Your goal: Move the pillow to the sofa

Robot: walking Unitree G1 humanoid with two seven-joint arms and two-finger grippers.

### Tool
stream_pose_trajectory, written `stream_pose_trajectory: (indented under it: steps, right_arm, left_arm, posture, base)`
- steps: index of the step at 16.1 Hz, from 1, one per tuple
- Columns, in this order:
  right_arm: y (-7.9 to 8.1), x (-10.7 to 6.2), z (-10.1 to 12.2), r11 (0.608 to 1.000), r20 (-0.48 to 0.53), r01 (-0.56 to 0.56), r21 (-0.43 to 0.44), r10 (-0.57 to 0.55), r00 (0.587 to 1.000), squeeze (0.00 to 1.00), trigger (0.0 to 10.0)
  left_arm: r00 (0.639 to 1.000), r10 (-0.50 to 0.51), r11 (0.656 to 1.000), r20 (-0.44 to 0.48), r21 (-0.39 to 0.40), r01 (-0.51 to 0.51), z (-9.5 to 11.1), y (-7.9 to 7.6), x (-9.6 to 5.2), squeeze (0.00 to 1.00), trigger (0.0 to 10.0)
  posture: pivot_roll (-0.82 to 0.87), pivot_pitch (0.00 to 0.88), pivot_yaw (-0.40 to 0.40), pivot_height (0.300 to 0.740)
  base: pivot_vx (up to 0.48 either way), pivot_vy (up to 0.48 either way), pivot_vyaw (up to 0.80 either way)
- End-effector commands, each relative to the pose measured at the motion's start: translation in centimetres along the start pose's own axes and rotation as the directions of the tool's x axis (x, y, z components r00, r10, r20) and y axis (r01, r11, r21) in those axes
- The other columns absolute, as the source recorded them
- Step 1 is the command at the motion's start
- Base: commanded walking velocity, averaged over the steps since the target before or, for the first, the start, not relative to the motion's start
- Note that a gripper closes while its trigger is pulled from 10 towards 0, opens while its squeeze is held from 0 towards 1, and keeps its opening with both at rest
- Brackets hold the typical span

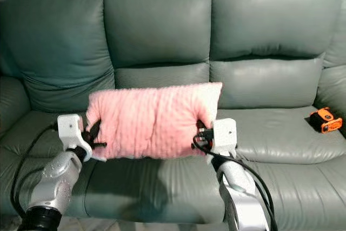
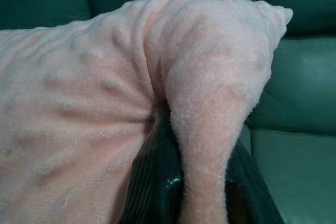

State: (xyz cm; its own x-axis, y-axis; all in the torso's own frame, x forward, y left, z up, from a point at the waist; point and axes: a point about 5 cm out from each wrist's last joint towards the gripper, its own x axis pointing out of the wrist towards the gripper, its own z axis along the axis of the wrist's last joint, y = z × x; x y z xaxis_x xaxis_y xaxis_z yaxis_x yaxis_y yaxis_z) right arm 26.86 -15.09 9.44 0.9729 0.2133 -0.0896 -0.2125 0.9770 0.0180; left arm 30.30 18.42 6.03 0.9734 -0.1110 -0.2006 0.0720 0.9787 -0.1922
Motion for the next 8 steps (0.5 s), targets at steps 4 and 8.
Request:
stream_pose_trajectory:
  steps: [4, 8]
  right_arm:
    - [-2.1, -0.2, -2.0, 0.993, -0.107, 0.119, 0.019, -0.117, 0.987, 0.00, 10.0]
    - [-3.6, -1.7, -3.1, 0.984, -0.146, 0.176, 0.035, -0.169, 0.975, 0.00, 10.0]
  left_arm:
    - [0.995, -0.073, 0.997, -0.063, 0.004, 0.073, -1.8, -0.5, 0.5, 0.00, 10.0]
    - [0.989, -0.116, 0.992, -0.094, 0.042, 0.120, -1.4, -1.1, 1.9, 0.00, 10.0]
  posture:
    - [-0.19, 0.135, 0.107, 0.740]
    - [-0.20, 0.225, 0.130, 0.740]
  base:
    - [0.000, 0.000, 0.00]
    - [0.000, 0.000, 0.00]
